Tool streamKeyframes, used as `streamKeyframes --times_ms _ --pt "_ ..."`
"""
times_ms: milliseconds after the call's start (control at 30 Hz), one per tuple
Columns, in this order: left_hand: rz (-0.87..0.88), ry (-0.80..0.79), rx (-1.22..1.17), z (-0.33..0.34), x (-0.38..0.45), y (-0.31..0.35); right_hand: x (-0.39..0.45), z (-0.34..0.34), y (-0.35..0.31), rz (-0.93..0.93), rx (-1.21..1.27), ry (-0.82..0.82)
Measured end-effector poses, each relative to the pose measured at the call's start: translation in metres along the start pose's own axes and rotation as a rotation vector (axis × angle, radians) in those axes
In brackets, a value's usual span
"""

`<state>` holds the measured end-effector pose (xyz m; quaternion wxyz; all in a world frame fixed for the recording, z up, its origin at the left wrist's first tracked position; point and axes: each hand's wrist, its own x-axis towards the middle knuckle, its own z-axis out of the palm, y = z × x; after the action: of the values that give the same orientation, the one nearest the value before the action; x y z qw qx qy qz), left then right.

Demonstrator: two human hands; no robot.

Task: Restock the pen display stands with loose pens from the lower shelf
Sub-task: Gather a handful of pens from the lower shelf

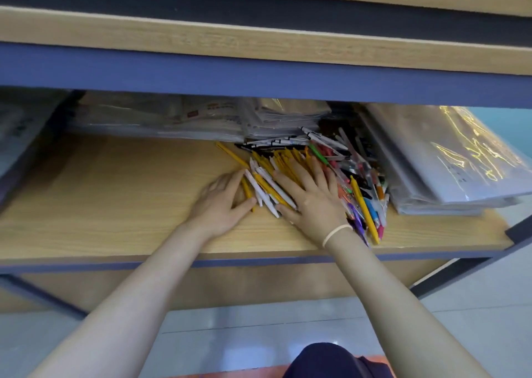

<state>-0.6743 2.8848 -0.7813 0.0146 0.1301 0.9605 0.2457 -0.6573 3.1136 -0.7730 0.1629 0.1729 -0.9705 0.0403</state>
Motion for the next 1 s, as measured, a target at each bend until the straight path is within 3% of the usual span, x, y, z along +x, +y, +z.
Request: streamKeyframes --times_ms 100,200,567,700,900,1000 --pt "-0.031 -0.013 0.095 -0.003 -0.006 -0.013 0.010 0.006 -0.015 -0.137 -0.024 -0.022" --pt "-0.054 -0.017 0.166 -0.006 -0.010 -0.023 0.018 0.005 -0.028 -0.043 0.007 -0.150" --pt "-0.005 -0.075 0.161 -0.008 -0.012 -0.024 0.027 0.008 -0.043 -0.014 0.067 -0.180" --pt "-0.100 -0.018 0.182 -0.025 -0.019 -0.045 0.039 -0.002 -0.039 -0.026 0.137 -0.167" --pt "-0.183 0.049 0.211 -0.033 -0.033 -0.063 0.104 0.010 -0.070 -0.148 0.119 -0.374" --pt "-0.187 0.067 0.199 -0.032 -0.030 -0.065 0.119 0.027 -0.077 -0.095 0.007 -0.458"
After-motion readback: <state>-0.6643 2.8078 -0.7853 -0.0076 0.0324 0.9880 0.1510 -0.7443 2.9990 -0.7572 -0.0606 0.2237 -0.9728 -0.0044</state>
